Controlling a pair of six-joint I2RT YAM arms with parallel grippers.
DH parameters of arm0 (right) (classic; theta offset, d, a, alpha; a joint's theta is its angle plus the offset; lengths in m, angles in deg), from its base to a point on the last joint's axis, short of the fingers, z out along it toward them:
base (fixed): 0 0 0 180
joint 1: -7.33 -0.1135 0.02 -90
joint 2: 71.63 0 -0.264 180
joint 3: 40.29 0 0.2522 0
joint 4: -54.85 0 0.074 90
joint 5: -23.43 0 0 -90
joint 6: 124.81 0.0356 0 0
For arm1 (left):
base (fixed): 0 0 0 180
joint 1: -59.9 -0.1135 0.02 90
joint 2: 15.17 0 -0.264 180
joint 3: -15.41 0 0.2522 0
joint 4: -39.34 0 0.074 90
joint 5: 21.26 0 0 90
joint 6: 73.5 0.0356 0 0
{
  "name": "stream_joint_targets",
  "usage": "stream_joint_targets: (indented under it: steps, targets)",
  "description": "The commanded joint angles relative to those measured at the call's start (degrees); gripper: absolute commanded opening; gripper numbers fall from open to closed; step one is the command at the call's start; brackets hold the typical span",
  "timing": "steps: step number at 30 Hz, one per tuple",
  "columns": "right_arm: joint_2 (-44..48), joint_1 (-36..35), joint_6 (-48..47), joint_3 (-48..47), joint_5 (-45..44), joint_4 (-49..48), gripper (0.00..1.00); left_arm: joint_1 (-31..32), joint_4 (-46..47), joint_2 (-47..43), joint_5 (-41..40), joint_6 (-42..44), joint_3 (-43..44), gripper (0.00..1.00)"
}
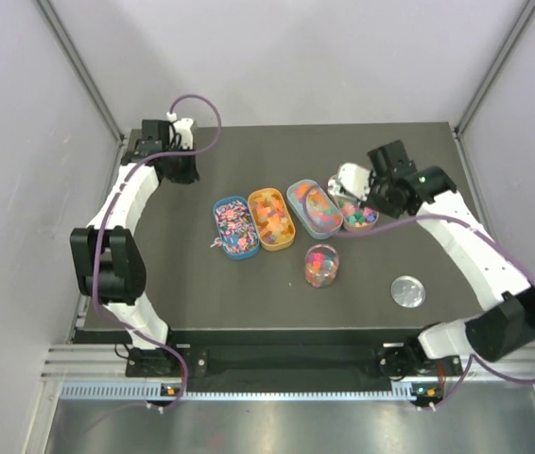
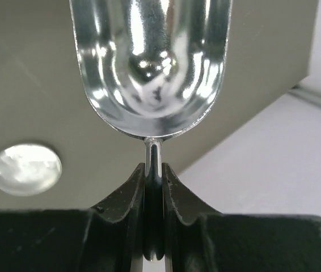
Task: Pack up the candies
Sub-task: Place the fake candies in the packing bottle, then adjust the storage box at the center of the board.
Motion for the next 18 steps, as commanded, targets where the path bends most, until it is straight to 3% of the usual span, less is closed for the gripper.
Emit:
stream_joint_targets:
  steps: [1,3,6,11,18]
  targets:
    - [-5.3,7.5,10.4,-5.1,9.4,-10.4,0.0,0.4,-5.1,-2.0,-1.0,5.8,-2.7,0.0]
    - [-9.2,11.6,17.4,-9.1,13.5,-10.6,0.0,0.4,-6.4,-0.4,-1.5,6.7,-4.4,0.0]
    - [-11.8,13.4,20.4,-11.4,14.8,-11.5,0.0,0.2,-10.5,2.6,0.0,5.9,-4.8,0.0]
    - [-14.3,13.7,19.8,-12.7,11.5,-13.1,0.0,0.2,-7.1,5.4,0.6,4.3,-7.3,0.0]
    - [-21.1,17.4,20.4,-14.8,10.2,-16.6,0.0,0.2,-10.8,11.0,0.8,2.4,-4.2,0.0]
